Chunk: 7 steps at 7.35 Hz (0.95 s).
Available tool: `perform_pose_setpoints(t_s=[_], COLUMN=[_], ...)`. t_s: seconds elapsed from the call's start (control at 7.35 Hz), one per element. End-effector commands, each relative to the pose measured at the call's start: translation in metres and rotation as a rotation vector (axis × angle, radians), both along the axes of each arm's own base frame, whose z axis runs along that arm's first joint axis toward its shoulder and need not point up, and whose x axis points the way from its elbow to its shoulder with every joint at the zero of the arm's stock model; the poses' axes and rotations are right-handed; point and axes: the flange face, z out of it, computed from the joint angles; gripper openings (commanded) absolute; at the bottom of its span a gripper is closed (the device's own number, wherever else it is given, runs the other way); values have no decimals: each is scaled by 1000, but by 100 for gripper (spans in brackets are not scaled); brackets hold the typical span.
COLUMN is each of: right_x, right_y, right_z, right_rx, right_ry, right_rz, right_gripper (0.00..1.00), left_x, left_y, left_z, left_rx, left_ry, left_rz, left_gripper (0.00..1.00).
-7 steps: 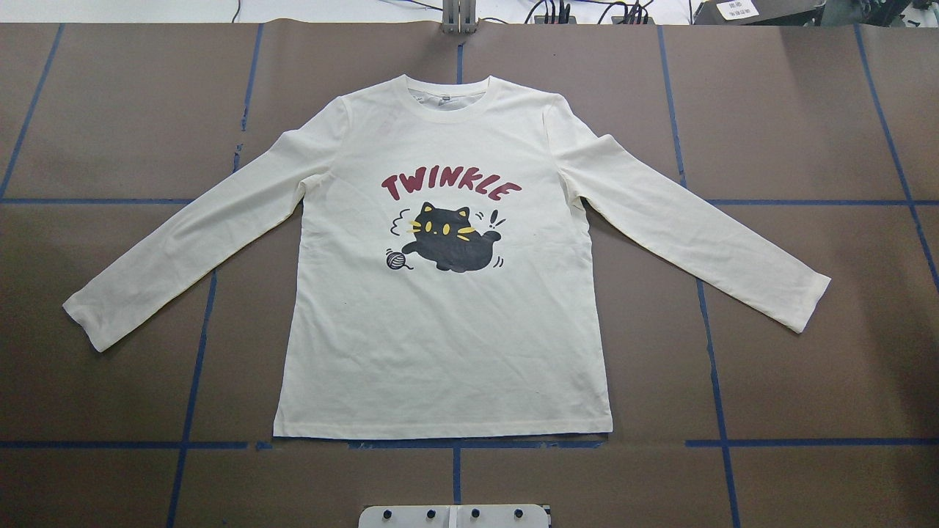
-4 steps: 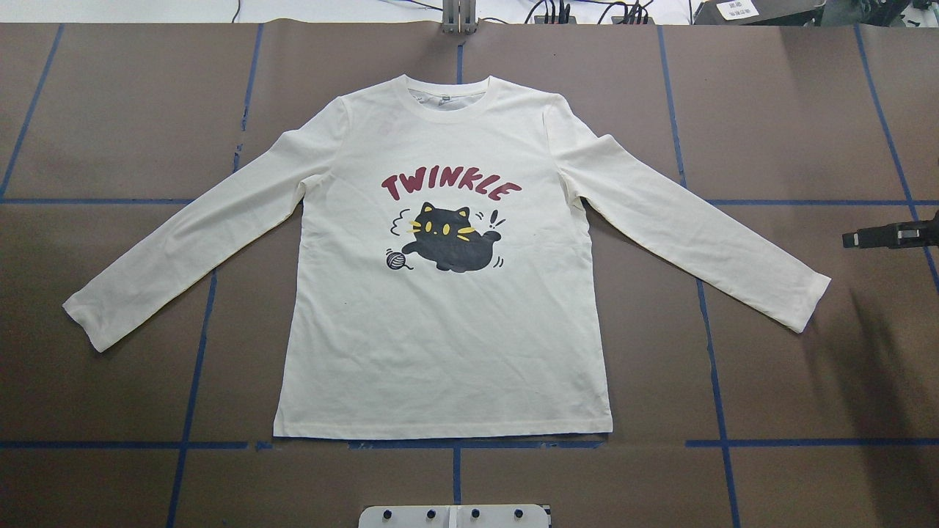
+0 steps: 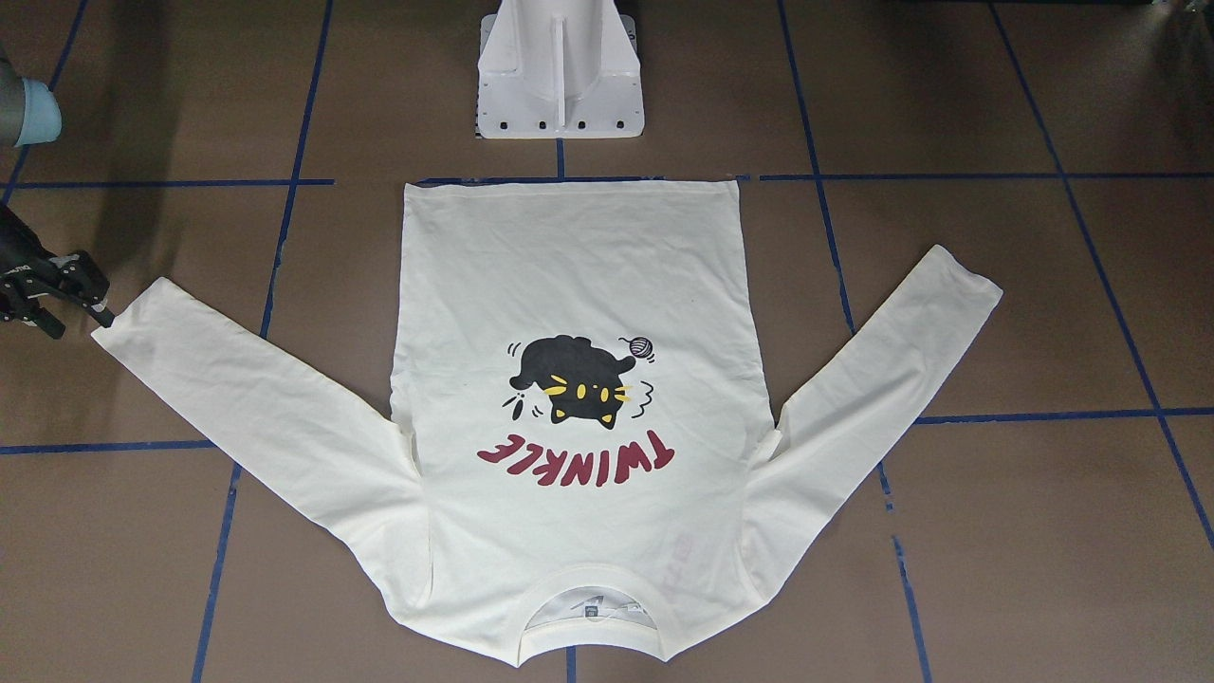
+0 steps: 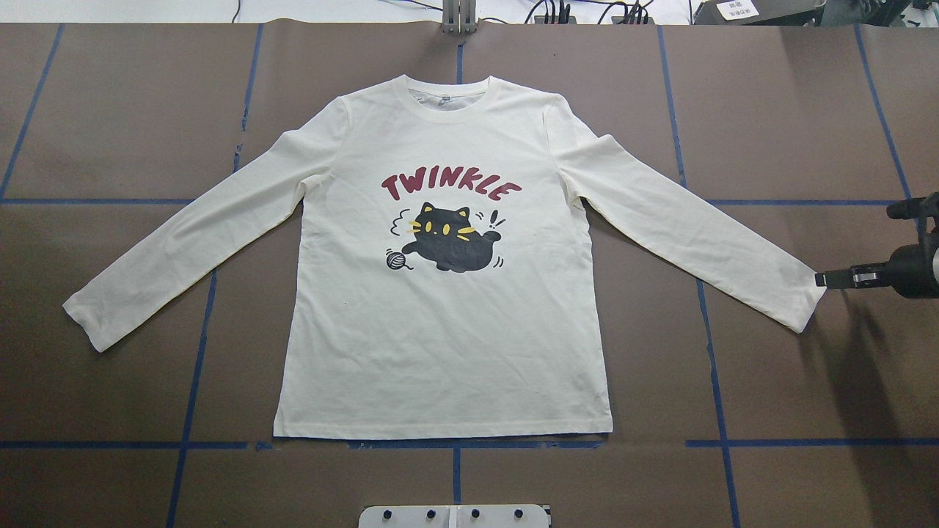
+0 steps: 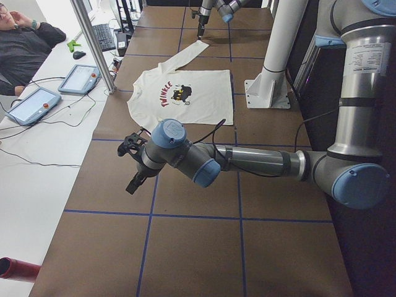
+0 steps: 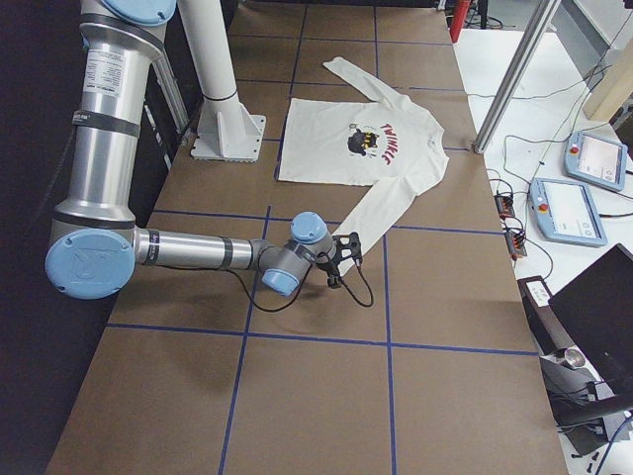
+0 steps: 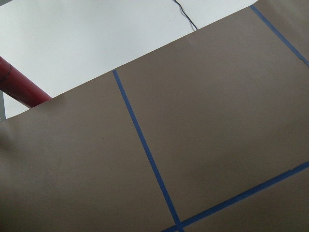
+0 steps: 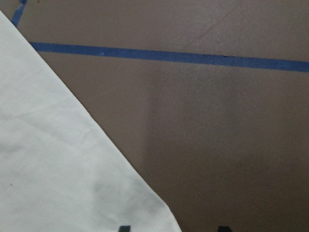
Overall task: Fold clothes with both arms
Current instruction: 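Move the right gripper to the cuff of the sleeve nearest it and grasp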
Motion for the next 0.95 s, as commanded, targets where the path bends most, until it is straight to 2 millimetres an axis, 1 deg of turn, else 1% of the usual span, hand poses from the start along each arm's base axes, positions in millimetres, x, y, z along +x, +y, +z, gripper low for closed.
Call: perform_pose_setpoints(t_s=[0.0,0.14,0.27,0.41,0.54,0.68,0.82], right_x=[-7,-8,-8,-8,-10,-10,-10], right_y=[2,1,1,1,1,1,1], right_z=[2,1,1,0,0,0,1], right_rx=[2,4,6,7,8,12,14], right_ry=[-4,-5,-5,-6,-5,-4,-2], right_rz=[-9,-9,-12,-12,-13,-17,-19], right_gripper=[53,53,50,38,32,29,24], left_x=[0,0,0,0,0,-1,-1], left_y=[0,0,1,1,1,2,2], left_z=[-1,-1,0,0,0,1,1], left_rx=[3,3,1,3,4,2,3], left_ry=[-1,-1,-1,-2,-3,-3,-3], left_rz=[1,1,1,3,4,2,3], left_gripper=[100,100,100,100,100,100,100])
